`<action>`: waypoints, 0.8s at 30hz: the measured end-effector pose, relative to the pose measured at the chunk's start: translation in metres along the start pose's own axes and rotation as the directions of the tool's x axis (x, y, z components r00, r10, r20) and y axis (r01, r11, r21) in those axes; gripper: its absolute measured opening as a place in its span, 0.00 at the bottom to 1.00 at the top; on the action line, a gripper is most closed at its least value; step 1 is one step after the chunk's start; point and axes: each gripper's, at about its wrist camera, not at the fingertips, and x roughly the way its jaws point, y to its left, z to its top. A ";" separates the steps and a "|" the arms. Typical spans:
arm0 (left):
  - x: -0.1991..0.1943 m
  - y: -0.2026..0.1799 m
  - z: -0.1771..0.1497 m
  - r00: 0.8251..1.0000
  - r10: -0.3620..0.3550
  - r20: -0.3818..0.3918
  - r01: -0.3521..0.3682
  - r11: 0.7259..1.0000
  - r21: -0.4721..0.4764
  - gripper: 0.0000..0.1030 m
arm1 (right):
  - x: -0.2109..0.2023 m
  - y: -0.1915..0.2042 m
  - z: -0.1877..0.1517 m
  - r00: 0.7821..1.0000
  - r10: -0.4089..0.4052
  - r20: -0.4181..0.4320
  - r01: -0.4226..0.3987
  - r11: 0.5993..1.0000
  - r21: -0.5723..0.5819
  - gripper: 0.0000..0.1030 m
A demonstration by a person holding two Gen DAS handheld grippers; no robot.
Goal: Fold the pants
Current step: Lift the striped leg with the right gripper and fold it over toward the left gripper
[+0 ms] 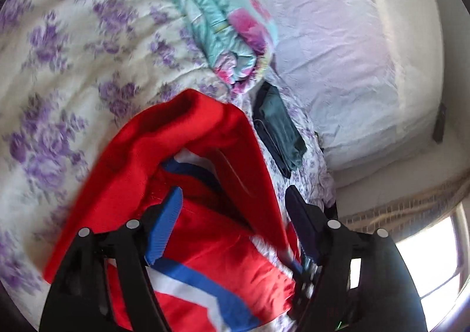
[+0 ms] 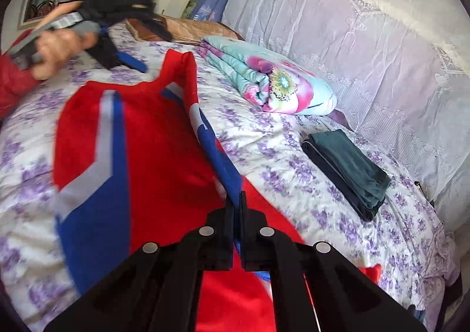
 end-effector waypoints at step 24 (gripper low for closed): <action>-0.037 -0.017 -0.027 0.984 0.144 0.103 -0.152 0.986 0.067 0.28 | -0.059 0.042 -0.048 0.999 0.032 0.041 -0.032 0.999 0.001 0.03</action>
